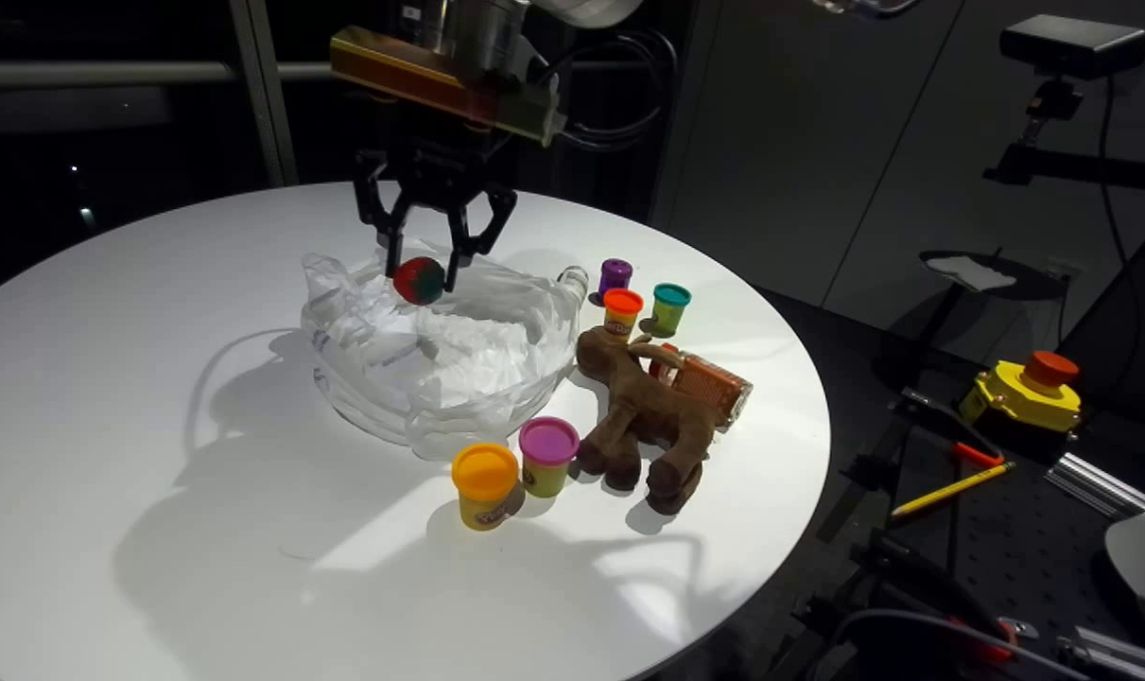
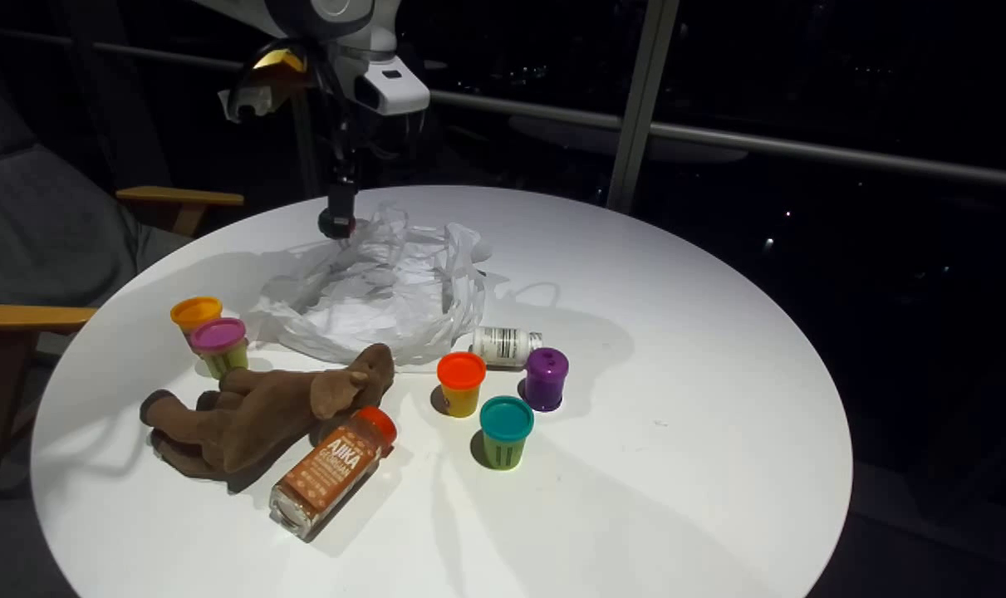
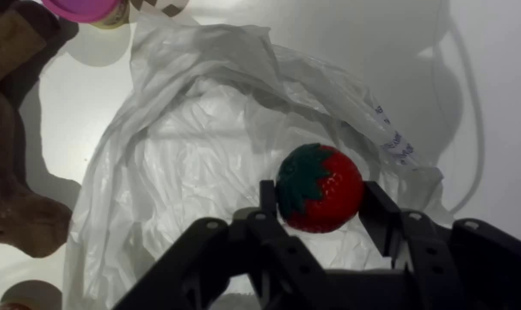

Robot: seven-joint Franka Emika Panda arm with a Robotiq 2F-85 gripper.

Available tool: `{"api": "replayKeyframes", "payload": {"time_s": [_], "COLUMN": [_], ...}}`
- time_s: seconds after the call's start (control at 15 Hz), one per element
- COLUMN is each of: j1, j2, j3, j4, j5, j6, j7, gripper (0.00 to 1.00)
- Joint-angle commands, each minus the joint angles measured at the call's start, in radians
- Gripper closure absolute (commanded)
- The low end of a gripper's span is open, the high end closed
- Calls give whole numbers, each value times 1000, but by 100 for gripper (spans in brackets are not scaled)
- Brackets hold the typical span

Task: Remove all the contents from the white plastic bag and put them on the table

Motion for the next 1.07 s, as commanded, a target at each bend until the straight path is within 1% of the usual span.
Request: {"api": "replayKeyframes", "payload": {"time_s": [0.0,0.07,0.2,0.4,0.53,0.8,0.93,1.0], "j1": [3,4,7,-6,-17,-28,-31,-30], "j2": [-157,-189,-258,-372,-451,-553,-593,-609], "j3": [-4,-5,-8,11,31,50,58,68], "j4": [-251,-307,-418,-586,-704,-831,-862,-870], "j5": [23,17,1,5,25,43,37,60], "j6": [134,157,169,142,152,206,187,180], "j7": [71,87,118,126,111,119,127,103], "gripper": [73,73,73,73,73,73,73,73]}}
